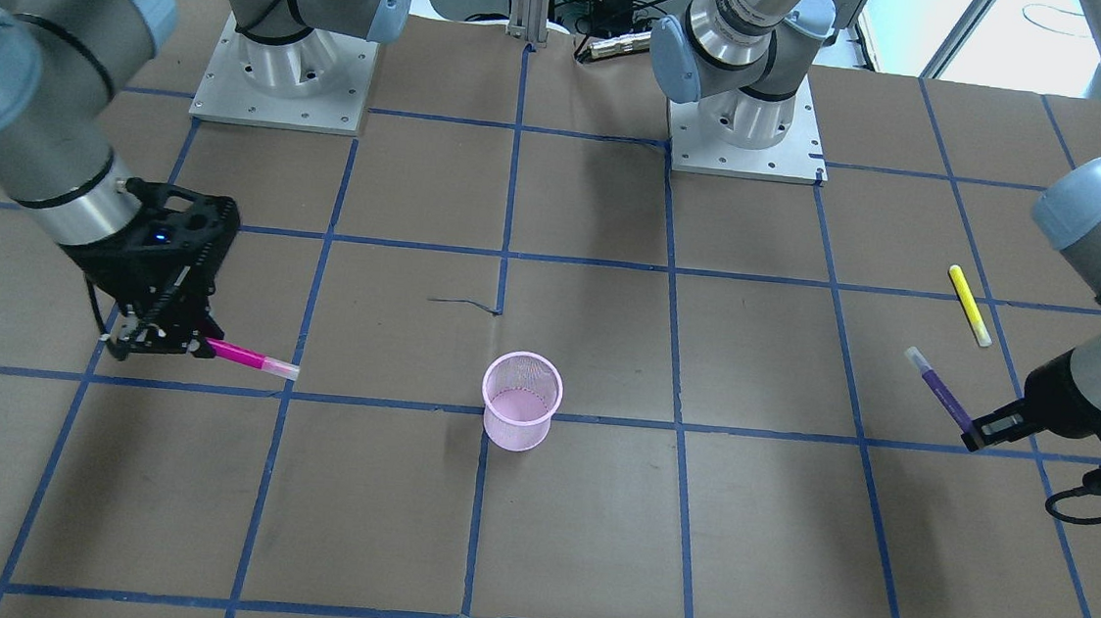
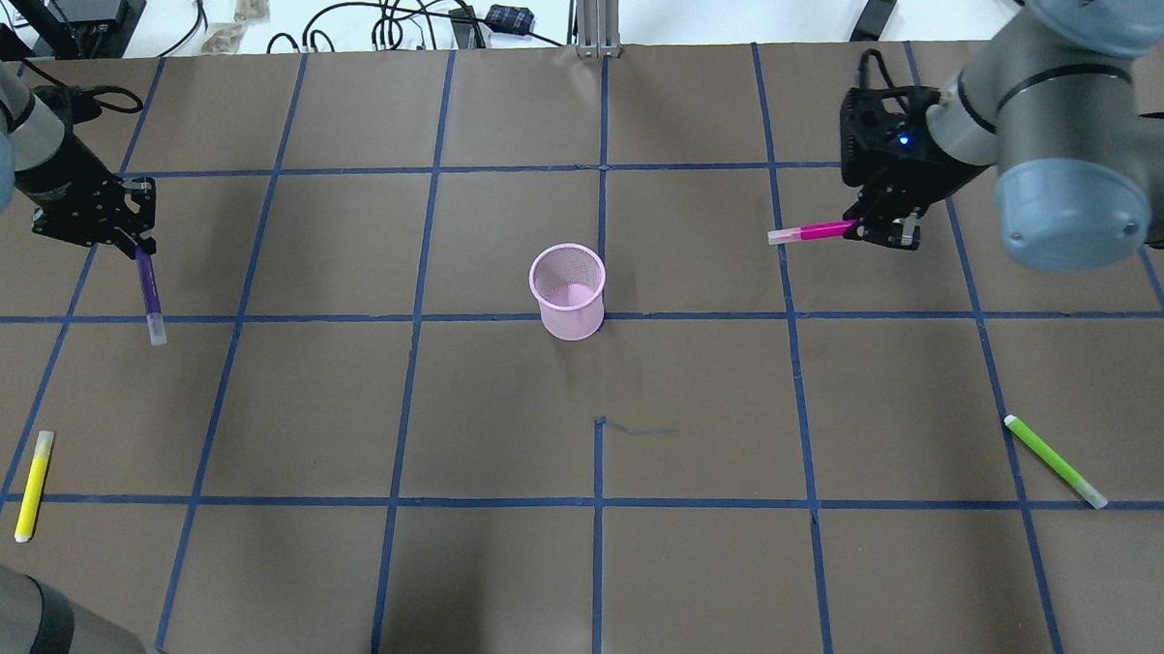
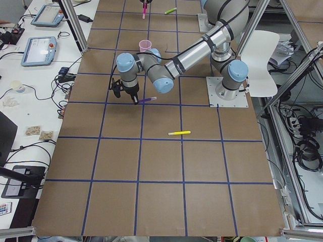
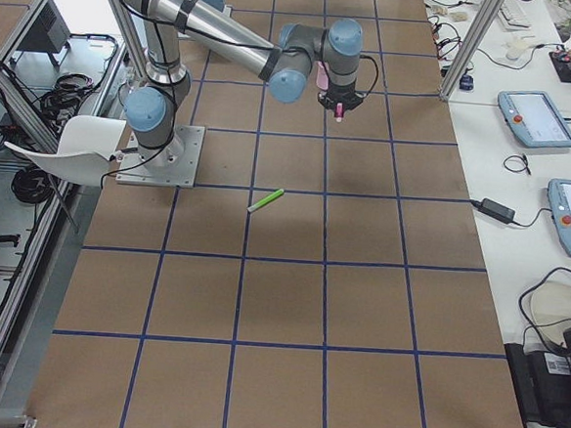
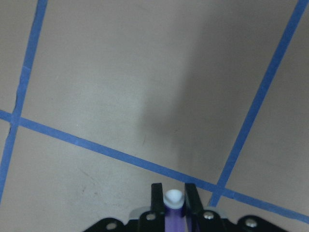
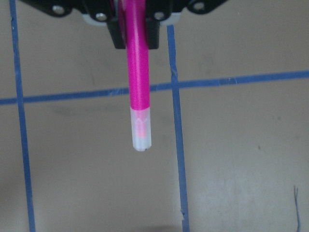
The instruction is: Insert purple and pink pens into pink cup
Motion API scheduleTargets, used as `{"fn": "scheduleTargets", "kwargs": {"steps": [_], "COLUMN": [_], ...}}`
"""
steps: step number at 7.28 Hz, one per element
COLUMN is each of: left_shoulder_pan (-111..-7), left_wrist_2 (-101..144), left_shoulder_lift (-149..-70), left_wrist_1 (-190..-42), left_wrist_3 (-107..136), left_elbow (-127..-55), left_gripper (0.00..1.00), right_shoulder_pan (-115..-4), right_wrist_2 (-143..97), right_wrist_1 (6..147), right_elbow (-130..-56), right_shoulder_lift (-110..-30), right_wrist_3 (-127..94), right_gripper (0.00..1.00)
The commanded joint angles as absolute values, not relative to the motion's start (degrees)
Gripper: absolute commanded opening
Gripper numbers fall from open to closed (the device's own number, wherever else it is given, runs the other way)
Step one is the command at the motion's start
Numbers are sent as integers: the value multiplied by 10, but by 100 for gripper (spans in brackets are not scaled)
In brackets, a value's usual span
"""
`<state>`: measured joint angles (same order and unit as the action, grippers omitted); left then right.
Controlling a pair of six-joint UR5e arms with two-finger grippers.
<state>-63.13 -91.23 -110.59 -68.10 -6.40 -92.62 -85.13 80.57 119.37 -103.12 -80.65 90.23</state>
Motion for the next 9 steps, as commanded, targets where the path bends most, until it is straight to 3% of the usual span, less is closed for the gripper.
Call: {"fn": "scheduleTargets", "kwargs": {"steps": [1,4,9], "left_shoulder_pan": [-668,-688,-689], "left_wrist_2": [-911,-895,-883], "left_shoulder_lift": [-1081,-1065,-1063], "left_wrist_1": [-700,-703,-703], "left_wrist_3": [-30,3,4], "left_elbow": [-910,-911,-919], "left_gripper": [0,0,0], "right_shoulder_pan": [-944,-1059,-1196], "right_wrist_2": [858,973,1140], "right_wrist_1": [1191,1159,1158], "right_elbow": [-986,-897,-872], "right_shoulder_lift": [-781,-717,-655], "right_wrist_3": [815,759,694], "right_gripper": [18,18,19]}}
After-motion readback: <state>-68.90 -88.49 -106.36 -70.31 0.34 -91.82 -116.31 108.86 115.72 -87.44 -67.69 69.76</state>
